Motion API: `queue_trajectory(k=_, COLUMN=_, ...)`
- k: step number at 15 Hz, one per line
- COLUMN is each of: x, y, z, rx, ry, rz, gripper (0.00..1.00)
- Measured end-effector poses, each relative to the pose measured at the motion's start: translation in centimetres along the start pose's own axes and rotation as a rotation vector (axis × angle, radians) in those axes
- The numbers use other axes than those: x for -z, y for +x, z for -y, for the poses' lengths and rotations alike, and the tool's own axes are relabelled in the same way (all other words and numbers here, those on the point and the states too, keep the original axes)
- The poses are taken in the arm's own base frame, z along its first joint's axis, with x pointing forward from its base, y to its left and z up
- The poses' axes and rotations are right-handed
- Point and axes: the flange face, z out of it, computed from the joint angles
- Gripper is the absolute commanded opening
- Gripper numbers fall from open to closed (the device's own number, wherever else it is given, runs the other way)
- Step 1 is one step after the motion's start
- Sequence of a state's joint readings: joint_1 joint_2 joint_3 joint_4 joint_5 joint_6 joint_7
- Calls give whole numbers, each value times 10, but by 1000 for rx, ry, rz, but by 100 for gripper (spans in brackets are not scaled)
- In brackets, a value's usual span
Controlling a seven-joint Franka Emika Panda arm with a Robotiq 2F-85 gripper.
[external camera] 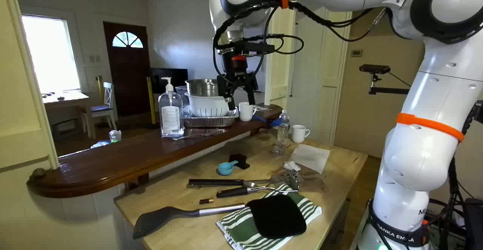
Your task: Put the fork in the cup
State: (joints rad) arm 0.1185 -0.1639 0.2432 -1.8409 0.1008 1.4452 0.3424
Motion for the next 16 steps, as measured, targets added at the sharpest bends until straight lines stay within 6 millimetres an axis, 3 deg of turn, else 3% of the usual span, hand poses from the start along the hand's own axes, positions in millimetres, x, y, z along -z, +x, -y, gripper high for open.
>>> queue_trajectory(k=12, x=0, y=0, z=0, rx=0, ry=0, rz=0, gripper=100)
queue_trajectory(k=16, x=5, y=17, z=-14, rx=186, ry=-19, rz=-11, gripper=100)
